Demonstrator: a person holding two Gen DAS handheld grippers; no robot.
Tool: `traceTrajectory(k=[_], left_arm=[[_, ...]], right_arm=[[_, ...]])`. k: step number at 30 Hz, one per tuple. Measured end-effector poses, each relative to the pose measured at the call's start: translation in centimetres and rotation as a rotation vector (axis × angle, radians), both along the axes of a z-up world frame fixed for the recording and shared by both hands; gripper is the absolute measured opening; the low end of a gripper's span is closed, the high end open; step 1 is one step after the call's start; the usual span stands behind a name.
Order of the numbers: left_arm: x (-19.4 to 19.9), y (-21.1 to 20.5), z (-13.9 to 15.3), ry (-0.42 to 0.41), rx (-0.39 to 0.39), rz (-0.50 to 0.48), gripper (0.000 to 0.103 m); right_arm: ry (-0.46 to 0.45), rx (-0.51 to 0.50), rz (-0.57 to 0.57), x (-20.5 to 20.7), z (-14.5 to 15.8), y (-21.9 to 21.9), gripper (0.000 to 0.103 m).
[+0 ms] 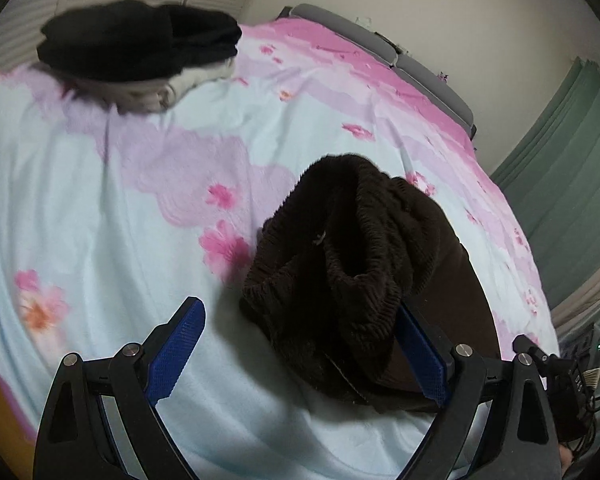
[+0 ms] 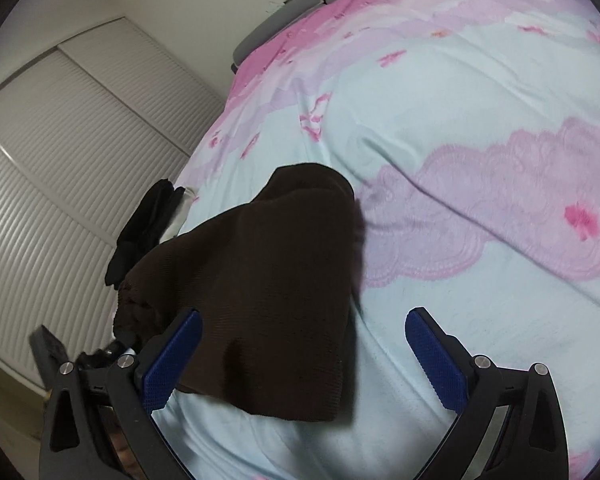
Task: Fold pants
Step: 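Grasp the brown pants bundle with the right tool while the left tool grips its other end, then lift the brown pants bundle with both tools and carry it toward the clothes stack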
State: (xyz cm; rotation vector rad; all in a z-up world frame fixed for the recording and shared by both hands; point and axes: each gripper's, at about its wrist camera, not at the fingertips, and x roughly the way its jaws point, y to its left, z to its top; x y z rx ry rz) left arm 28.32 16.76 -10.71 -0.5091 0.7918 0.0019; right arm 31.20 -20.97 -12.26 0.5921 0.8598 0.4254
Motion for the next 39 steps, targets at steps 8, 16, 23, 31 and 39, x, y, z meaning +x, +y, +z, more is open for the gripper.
traceTrajectory(k=[8,16,23,31,39], left_arm=[[2.6,-0.2,-1.4,-0.012,-0.055,-0.044,0.096],[4.7,0.1,-3.6,0.011,-0.15,-0.065,0.103],[5.0,-1.0,-4.3,0.002,-0.085,-0.074,0.103],[4.7,-1.8,-3.0,-0.023,-0.068,-0.091,0.081],[4.3,-2.9,0.9,-0.054,-0.091,-0.137,0.068]], right_arm=[[0.073,0.048,0.019,1.1,-2.7,0.6,0.103],[0.089,0.093,0.094,2.7,-3.9,2.4,0.103],[0.126,0.098,0.156,4.8,-4.8,5.2,0.103],[0.114,0.087,0.158,3.8,-4.2,5.2,0.066],[0.1,0.087,0.131,3.6,-0.2,4.2,0.043]])
